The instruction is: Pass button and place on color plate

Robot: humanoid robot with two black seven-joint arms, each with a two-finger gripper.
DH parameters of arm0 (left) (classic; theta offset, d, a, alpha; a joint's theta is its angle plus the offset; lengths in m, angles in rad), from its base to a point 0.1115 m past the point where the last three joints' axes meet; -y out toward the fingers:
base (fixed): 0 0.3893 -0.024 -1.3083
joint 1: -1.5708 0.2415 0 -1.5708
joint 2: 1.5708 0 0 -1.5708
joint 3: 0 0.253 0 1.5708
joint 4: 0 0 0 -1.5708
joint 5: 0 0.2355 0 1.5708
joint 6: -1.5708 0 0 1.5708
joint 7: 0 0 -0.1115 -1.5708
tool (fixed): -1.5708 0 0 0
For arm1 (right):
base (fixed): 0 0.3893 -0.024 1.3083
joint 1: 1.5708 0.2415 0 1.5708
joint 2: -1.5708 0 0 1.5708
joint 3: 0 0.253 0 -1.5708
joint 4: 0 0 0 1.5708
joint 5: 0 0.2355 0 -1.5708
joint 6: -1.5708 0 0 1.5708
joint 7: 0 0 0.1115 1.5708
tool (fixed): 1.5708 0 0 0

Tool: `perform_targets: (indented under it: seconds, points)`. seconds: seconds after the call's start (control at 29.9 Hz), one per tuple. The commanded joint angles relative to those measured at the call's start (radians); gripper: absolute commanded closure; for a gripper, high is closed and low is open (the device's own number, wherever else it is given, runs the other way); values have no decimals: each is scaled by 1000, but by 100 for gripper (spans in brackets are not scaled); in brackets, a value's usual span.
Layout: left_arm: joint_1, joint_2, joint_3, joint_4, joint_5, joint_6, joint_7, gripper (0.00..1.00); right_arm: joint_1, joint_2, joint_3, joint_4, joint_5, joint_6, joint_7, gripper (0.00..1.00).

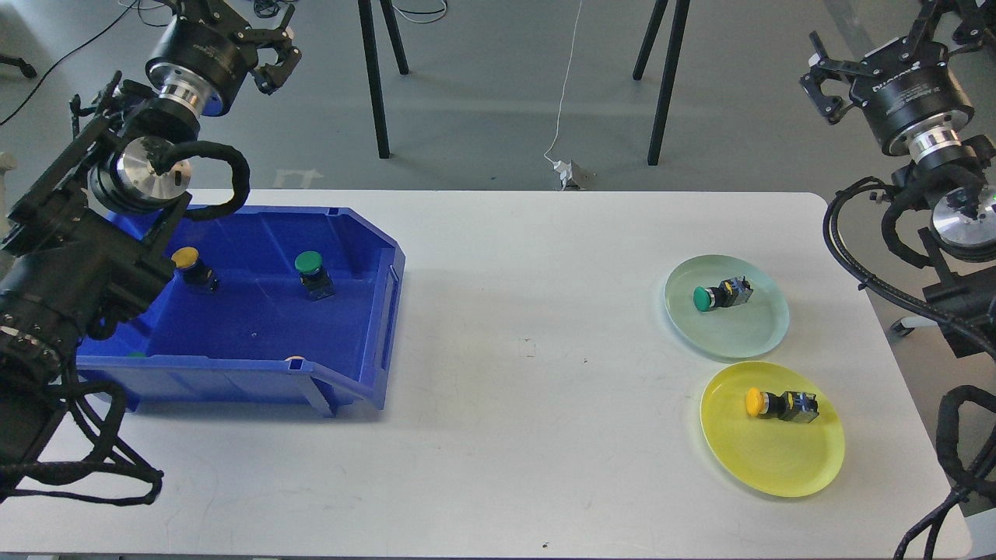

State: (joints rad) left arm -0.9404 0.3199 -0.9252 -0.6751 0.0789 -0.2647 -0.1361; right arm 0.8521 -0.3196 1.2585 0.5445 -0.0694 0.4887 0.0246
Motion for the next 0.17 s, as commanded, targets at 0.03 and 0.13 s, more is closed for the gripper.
perform_targets:
  seconds: [0.03,0.13]
  points:
    - [-3,-7,0,-1,-1,1,-2,0,5,25,-5,-8,0,0,1,0]
    - [-3,-7,0,-1,-1,1,-2,0,10,31,-5,-5,0,0,1,0]
